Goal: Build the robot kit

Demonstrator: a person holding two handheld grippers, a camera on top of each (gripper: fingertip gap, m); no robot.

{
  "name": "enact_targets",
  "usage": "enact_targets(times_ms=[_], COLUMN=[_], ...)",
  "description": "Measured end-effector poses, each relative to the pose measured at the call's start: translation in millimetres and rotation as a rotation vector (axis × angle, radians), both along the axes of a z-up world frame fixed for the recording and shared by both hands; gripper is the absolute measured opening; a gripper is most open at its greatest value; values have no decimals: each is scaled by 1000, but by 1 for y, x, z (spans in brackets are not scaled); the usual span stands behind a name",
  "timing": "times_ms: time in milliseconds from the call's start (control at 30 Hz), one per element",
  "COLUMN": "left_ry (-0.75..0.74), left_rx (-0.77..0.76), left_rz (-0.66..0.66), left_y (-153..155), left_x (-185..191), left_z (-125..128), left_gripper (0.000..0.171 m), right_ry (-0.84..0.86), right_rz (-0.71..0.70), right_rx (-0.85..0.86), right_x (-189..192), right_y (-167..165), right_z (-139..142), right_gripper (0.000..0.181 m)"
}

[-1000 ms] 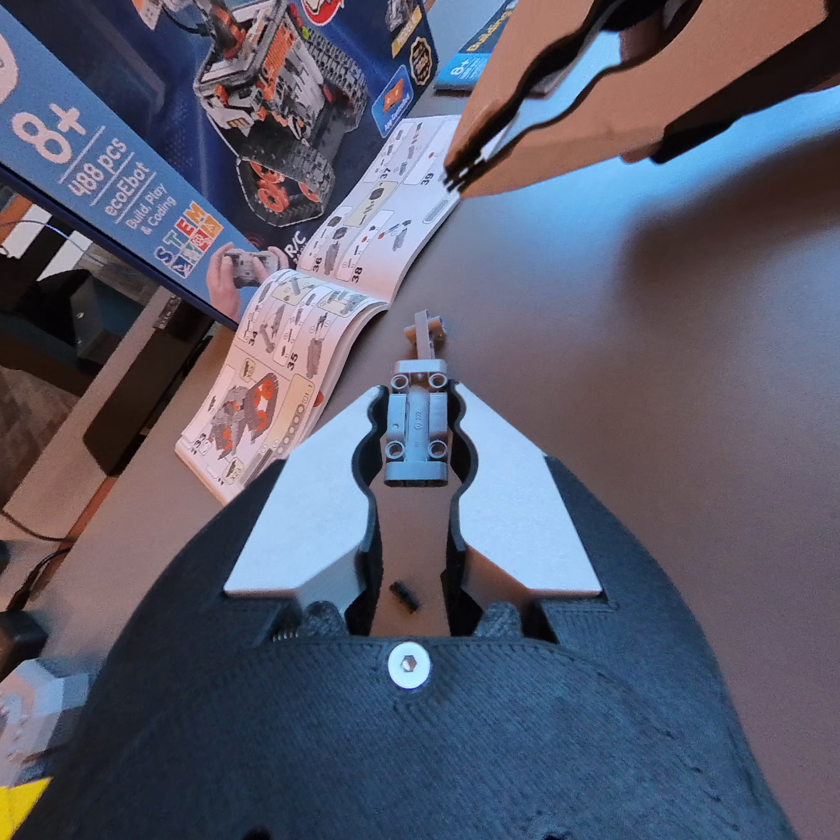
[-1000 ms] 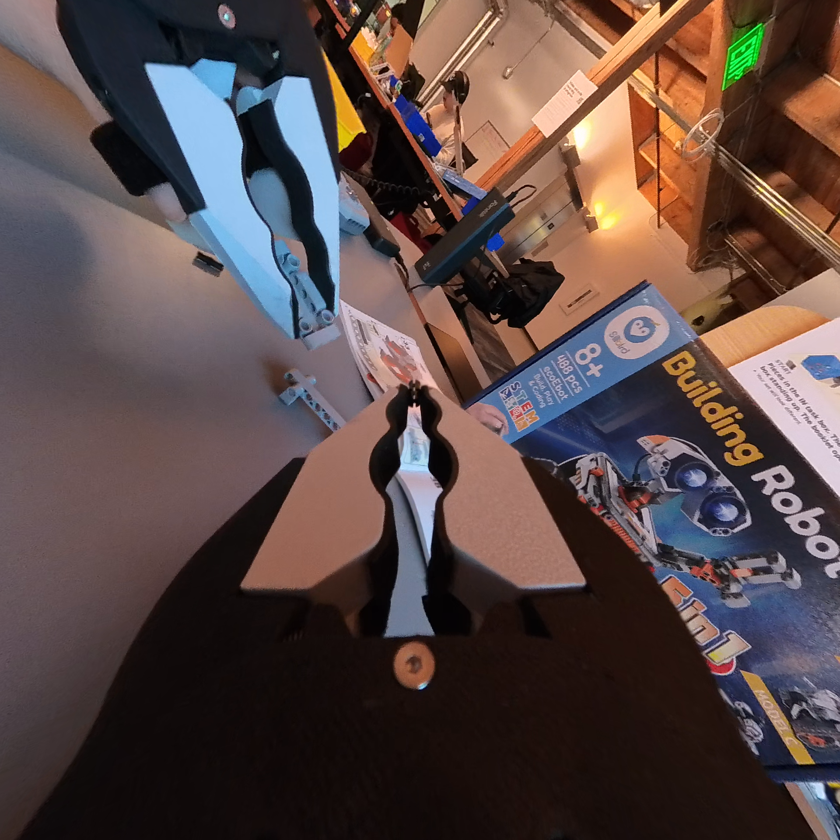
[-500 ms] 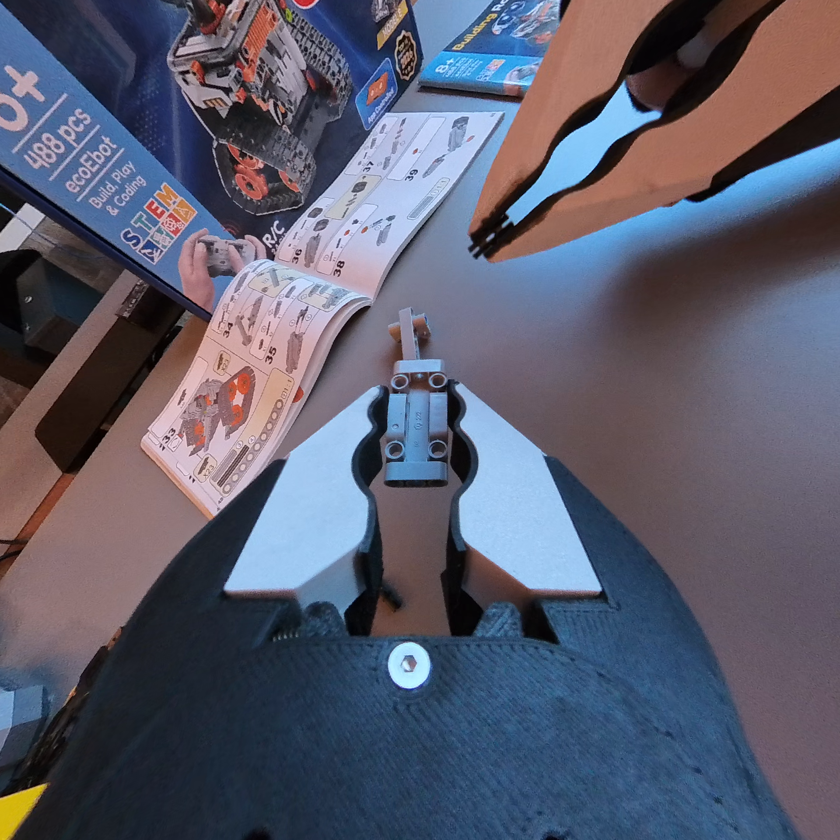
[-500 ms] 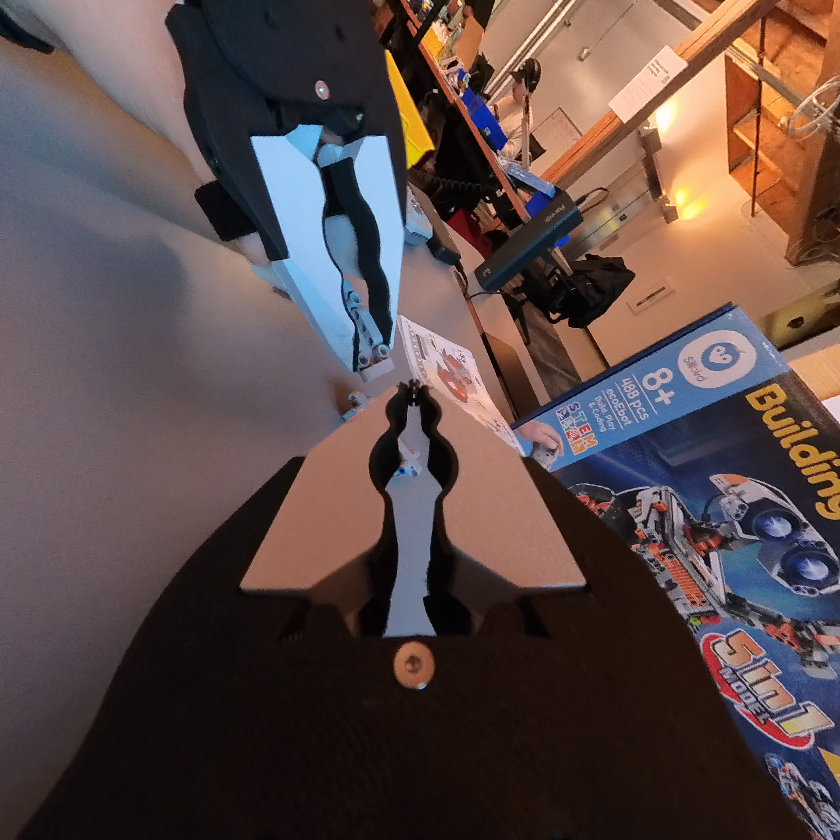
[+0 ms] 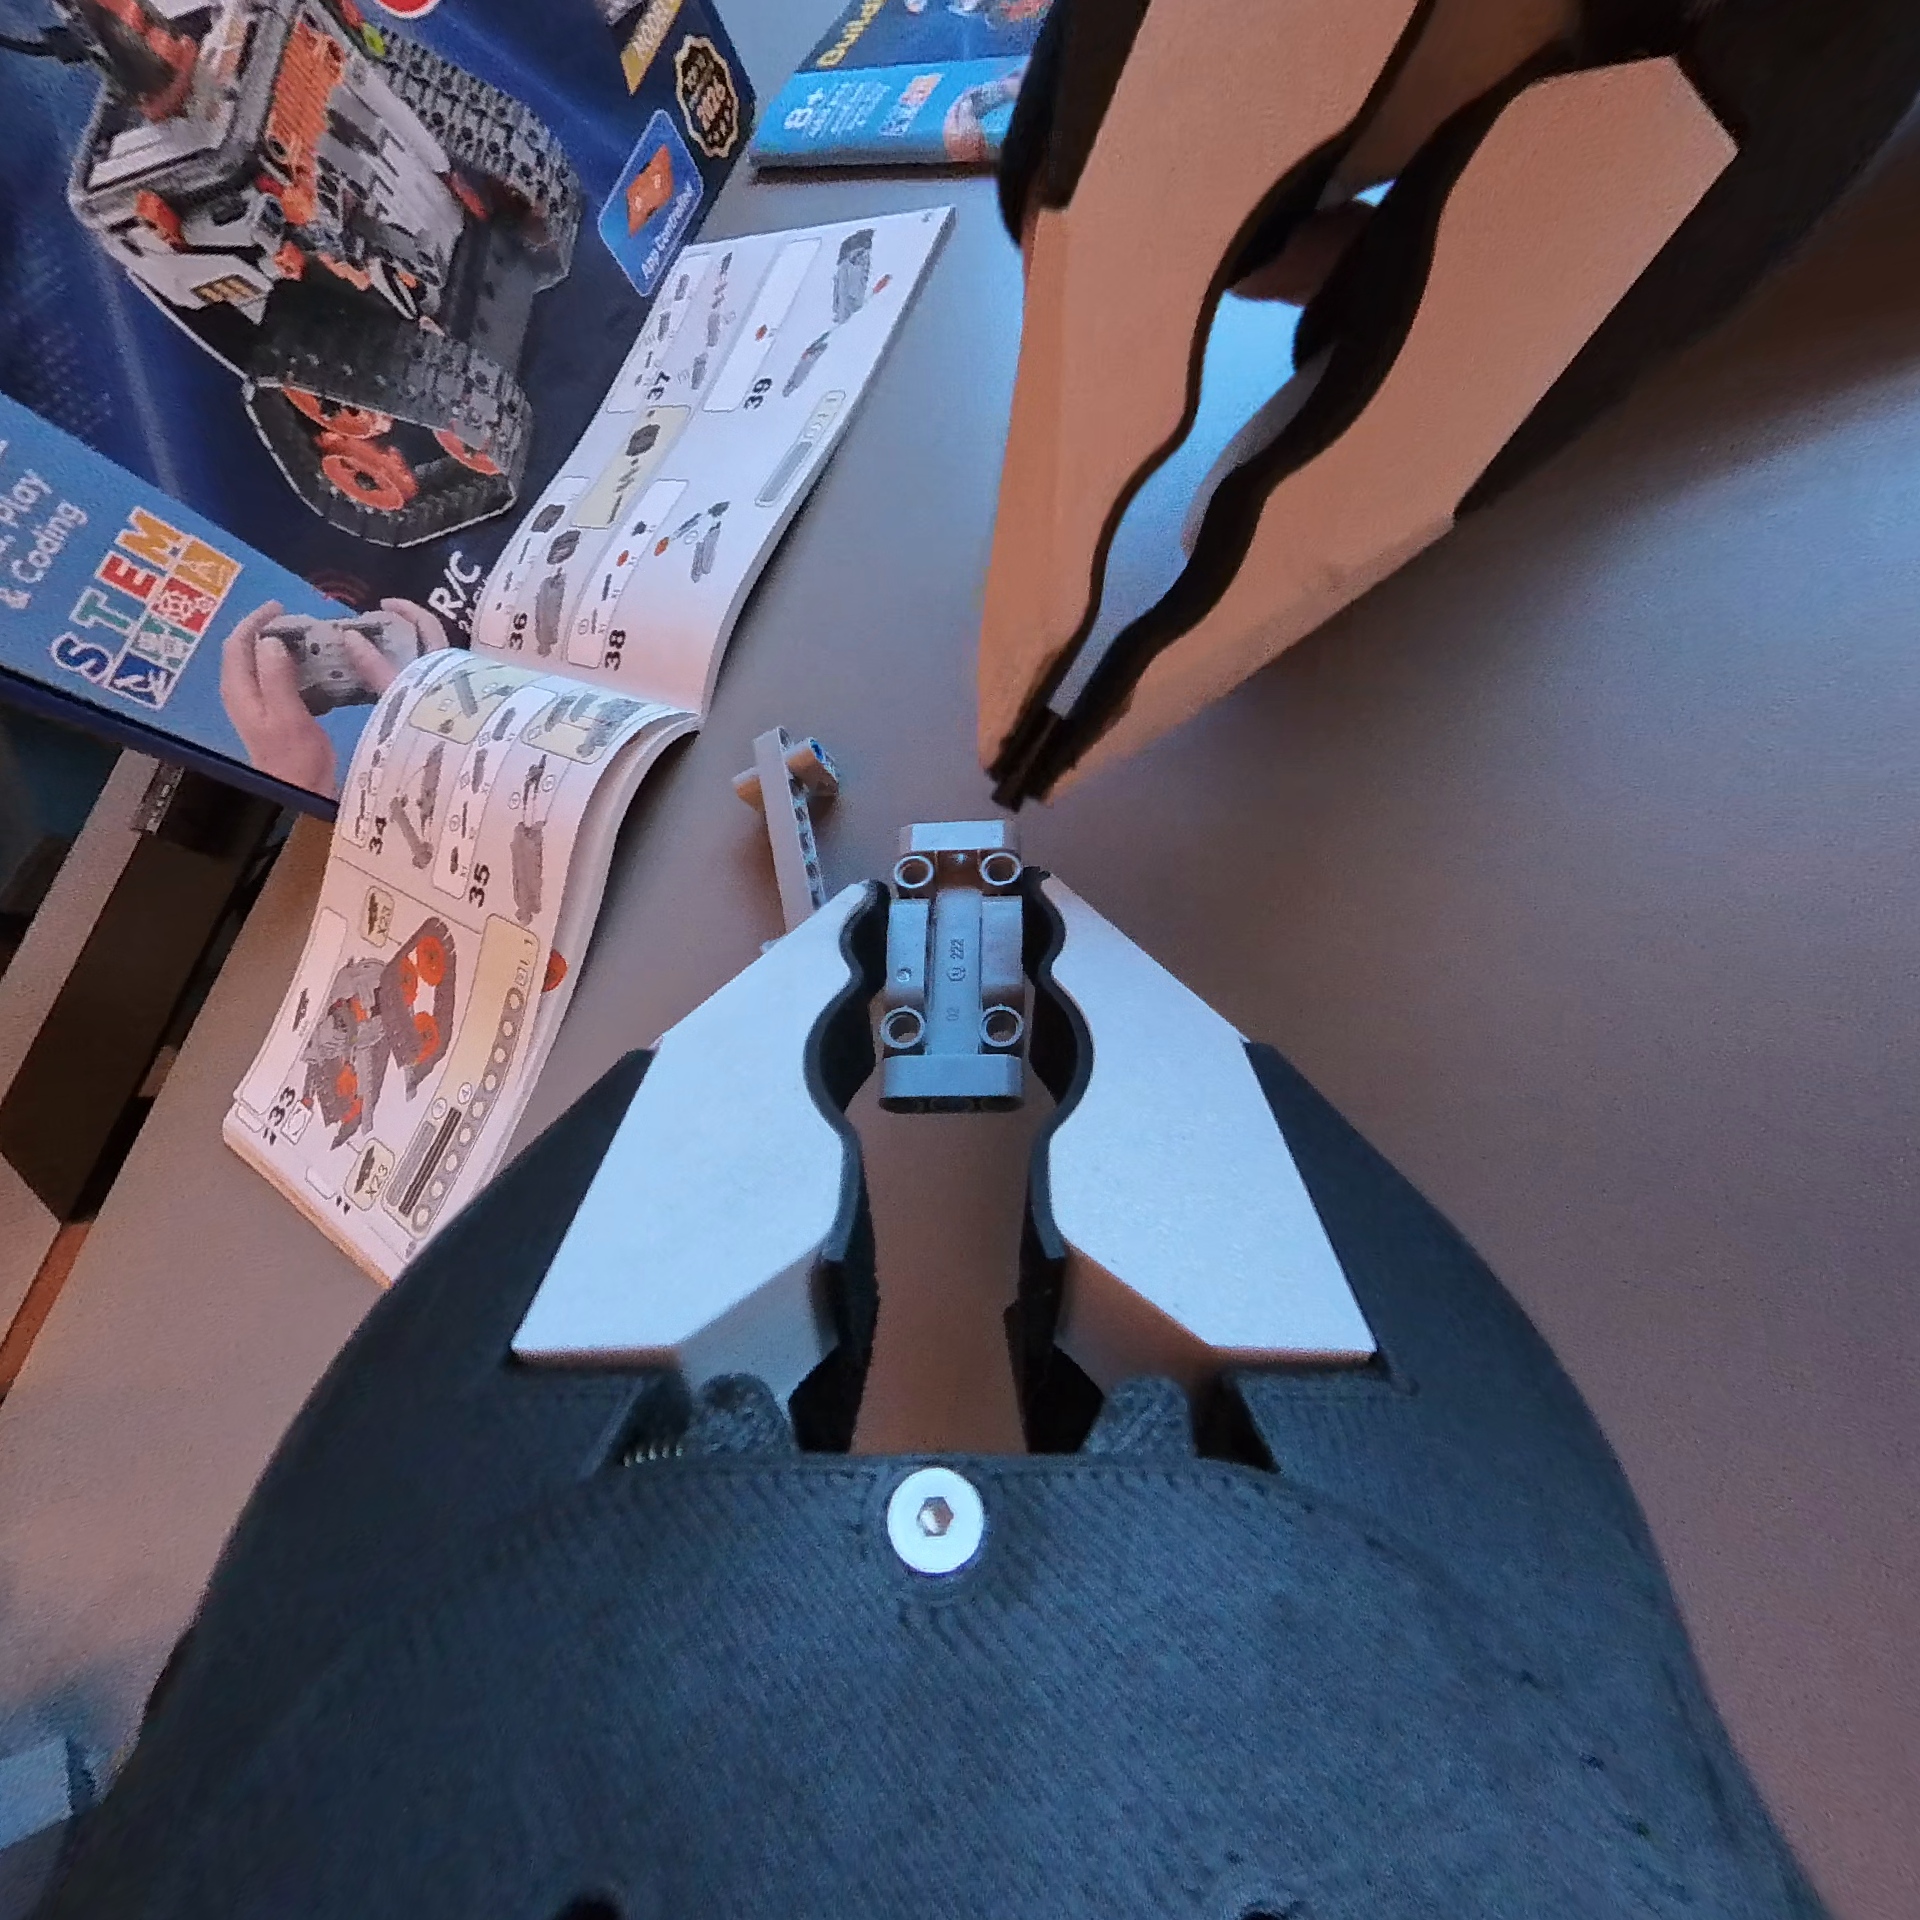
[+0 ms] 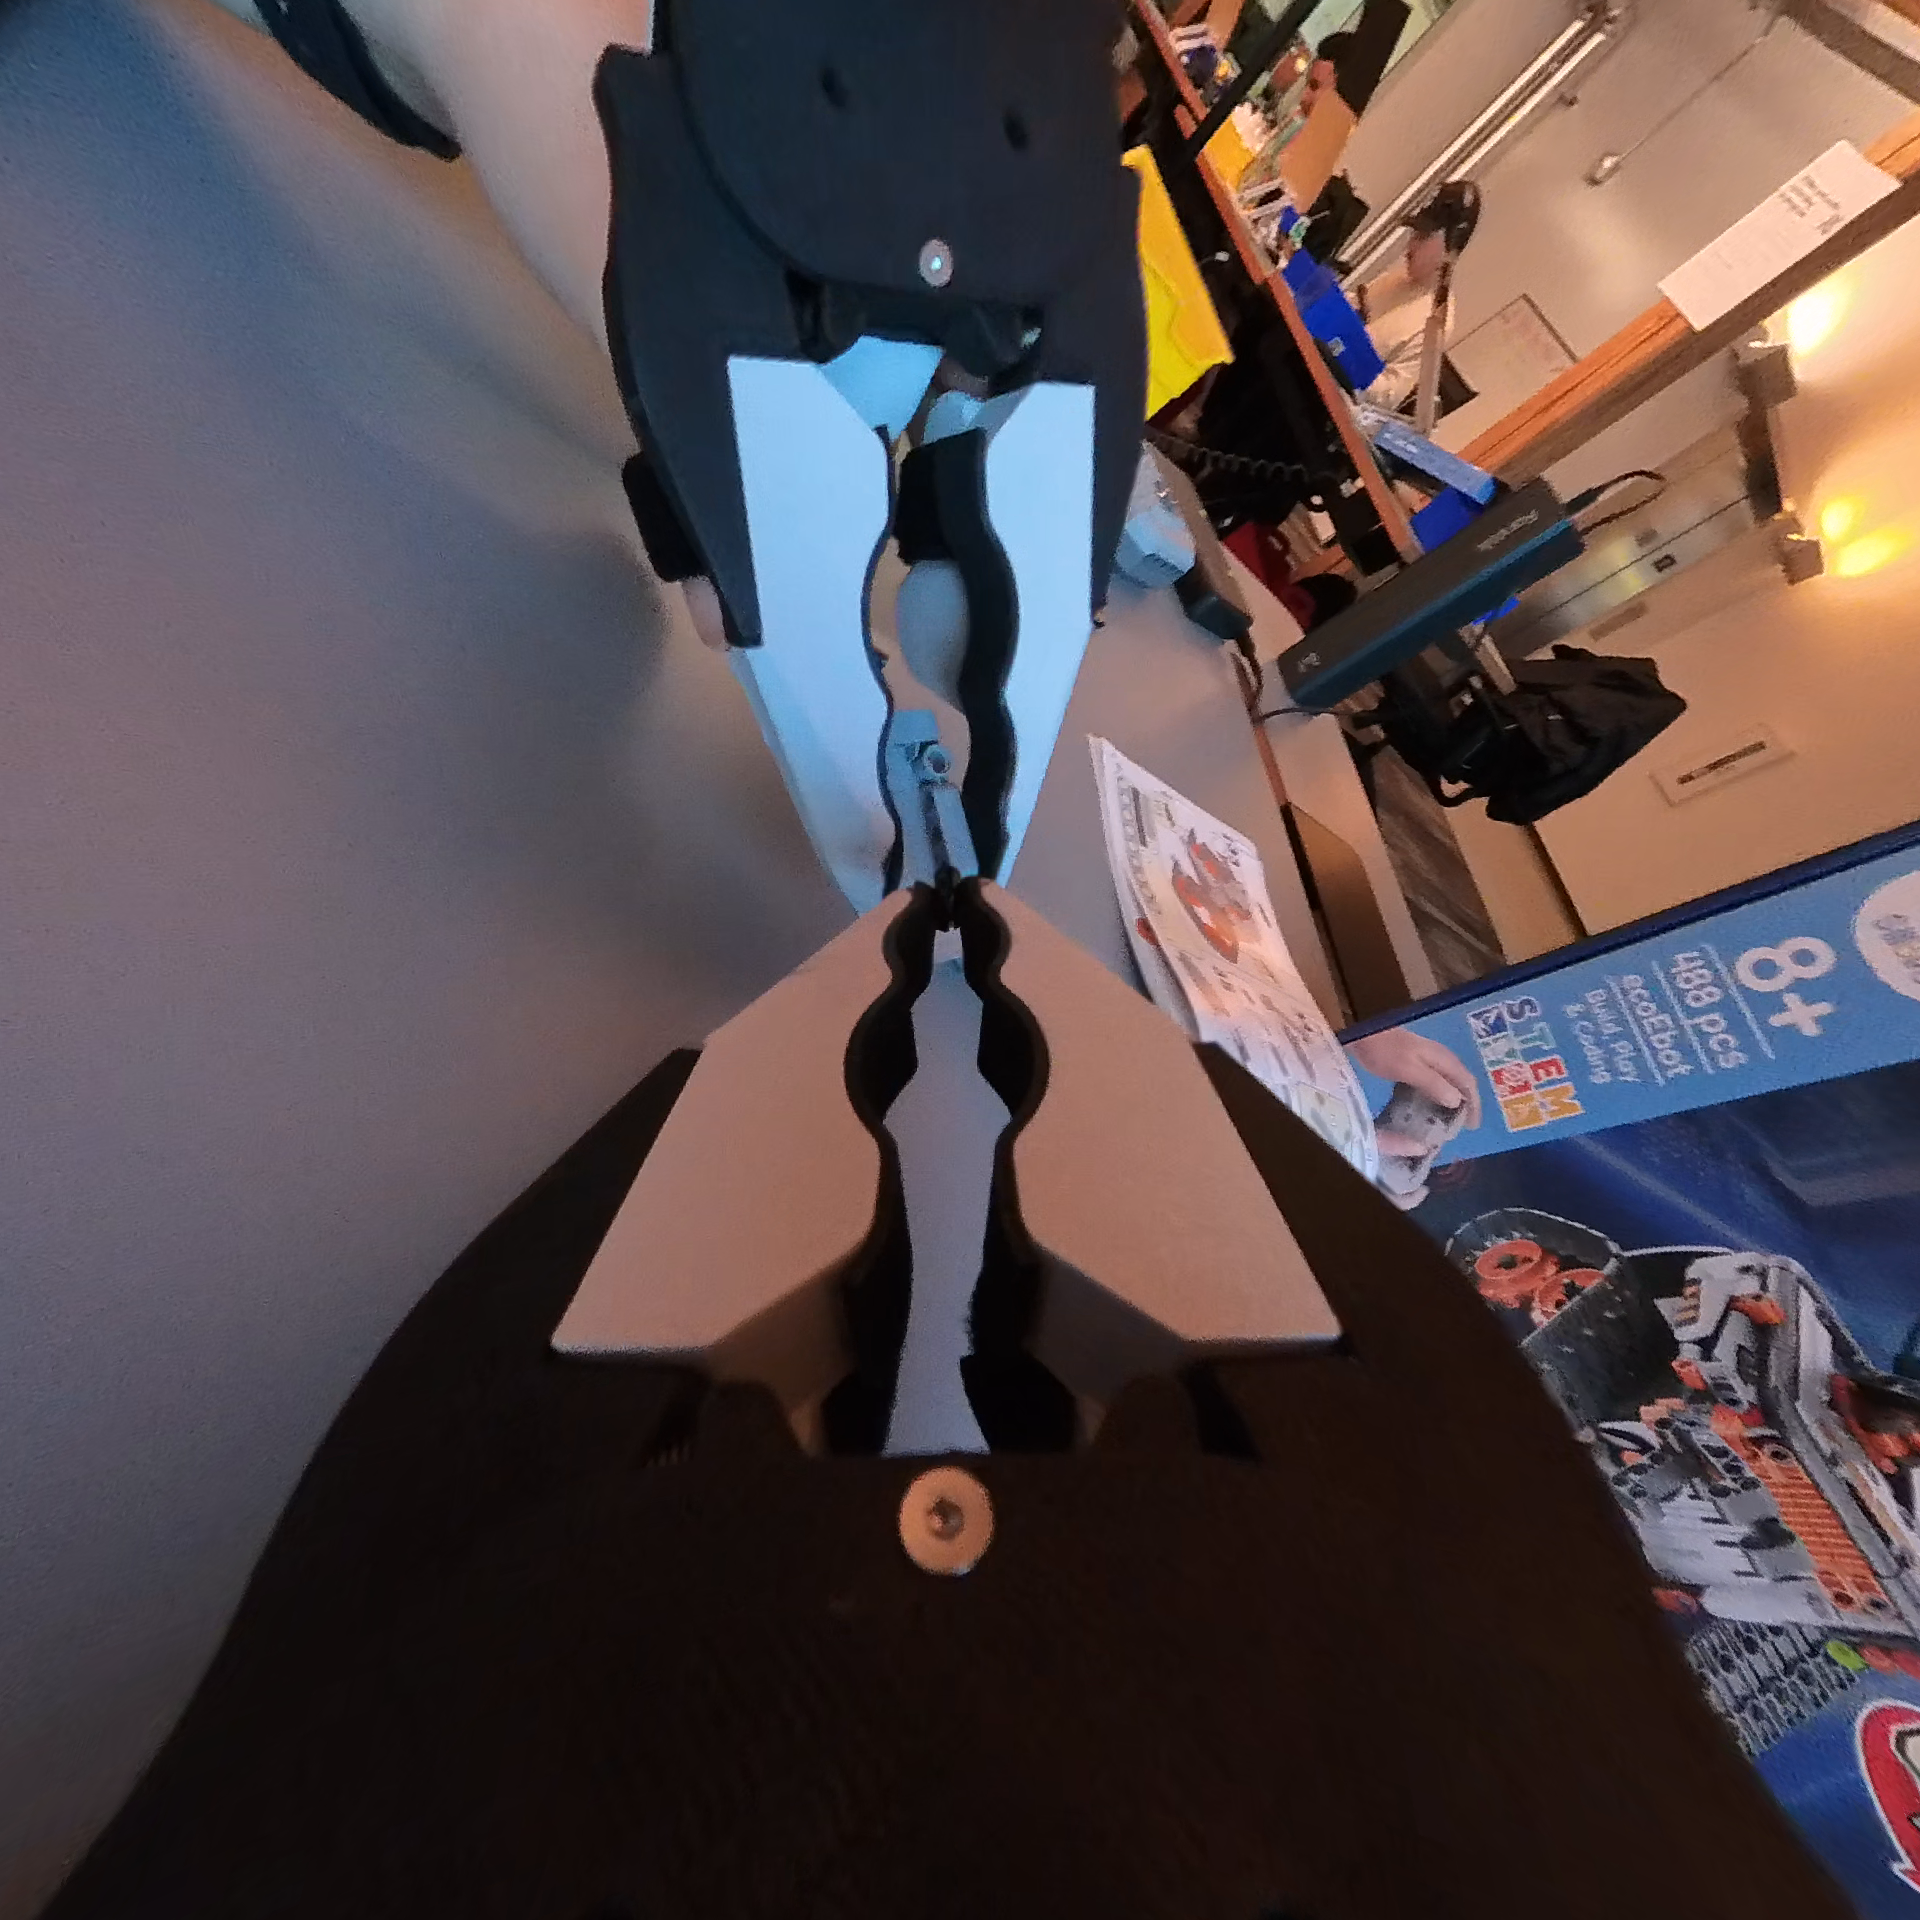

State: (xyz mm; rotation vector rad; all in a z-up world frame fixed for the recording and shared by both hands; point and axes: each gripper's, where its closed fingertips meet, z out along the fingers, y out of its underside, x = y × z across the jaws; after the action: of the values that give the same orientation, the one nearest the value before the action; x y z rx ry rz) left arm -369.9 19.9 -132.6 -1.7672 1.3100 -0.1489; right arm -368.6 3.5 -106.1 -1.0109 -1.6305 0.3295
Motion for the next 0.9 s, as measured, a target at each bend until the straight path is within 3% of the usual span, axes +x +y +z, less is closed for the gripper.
enact_targets(times_ms=[600, 900], left_ry=[58, -7], left_rx=[35, 70], left_rz=[-45, -46], left_y=[-6, -6], left_x=[8, 17], left_z=[-2, 8], left_gripper=[24, 23], right_ry=[-158, -214], right_rz=[-5, -17], right_rx=[26, 21], right_x=[1, 9], right_y=[0, 0], right_z=[-24, -17], right_gripper=[5, 4])
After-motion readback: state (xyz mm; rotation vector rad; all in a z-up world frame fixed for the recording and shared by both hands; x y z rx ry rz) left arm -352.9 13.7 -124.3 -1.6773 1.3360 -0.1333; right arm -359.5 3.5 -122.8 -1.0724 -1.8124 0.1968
